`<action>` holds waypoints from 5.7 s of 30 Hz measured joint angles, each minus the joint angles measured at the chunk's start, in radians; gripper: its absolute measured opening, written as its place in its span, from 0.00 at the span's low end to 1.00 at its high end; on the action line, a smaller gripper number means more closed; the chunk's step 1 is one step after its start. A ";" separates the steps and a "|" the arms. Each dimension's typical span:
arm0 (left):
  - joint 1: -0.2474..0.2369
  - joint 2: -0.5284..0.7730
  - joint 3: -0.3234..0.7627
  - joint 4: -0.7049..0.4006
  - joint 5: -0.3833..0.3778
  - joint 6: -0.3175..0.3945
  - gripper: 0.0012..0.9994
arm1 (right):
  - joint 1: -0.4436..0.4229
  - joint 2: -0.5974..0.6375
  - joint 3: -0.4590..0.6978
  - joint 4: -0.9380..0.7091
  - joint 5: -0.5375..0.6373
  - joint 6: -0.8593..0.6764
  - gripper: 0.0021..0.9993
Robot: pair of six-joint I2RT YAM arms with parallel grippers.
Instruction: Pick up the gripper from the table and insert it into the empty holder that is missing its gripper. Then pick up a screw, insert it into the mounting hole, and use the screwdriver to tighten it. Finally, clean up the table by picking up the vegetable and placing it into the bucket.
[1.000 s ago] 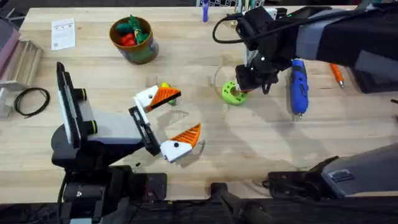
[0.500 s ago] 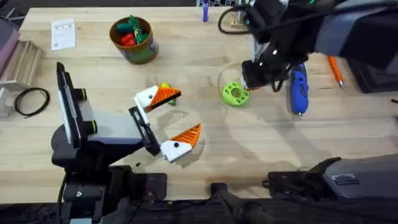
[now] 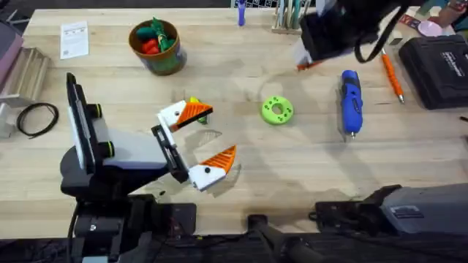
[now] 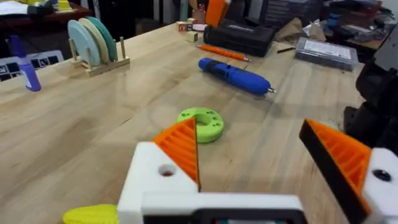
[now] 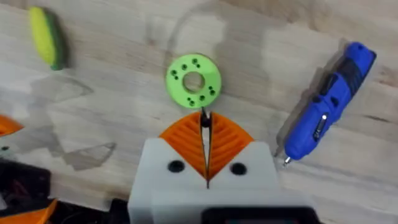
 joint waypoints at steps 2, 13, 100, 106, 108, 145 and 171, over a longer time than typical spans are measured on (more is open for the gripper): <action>0.000 0.000 0.000 0.000 0.000 0.000 0.99 | 0.018 0.000 0.044 -0.017 -0.016 -0.010 0.00; 0.000 0.000 0.000 0.000 0.000 0.000 0.99 | 0.181 0.156 0.313 -0.134 -0.039 -0.051 0.00; 0.000 0.000 0.000 0.000 0.000 0.000 0.99 | 0.549 0.381 0.470 0.002 -0.168 -0.466 0.00; 0.000 0.000 0.000 0.000 0.000 0.000 0.99 | 0.549 0.398 0.470 0.002 -0.167 -0.468 0.00; 0.000 0.000 0.000 0.000 0.000 0.000 0.99 | 0.549 0.400 0.470 0.001 -0.168 -0.469 0.00; 0.000 0.000 0.000 0.000 0.001 -0.008 0.99 | 0.557 0.435 0.470 0.001 -0.173 -0.470 0.00; 0.000 0.000 0.000 -0.002 0.012 -0.007 0.99 | 0.437 0.367 0.450 0.019 -0.170 -0.328 0.84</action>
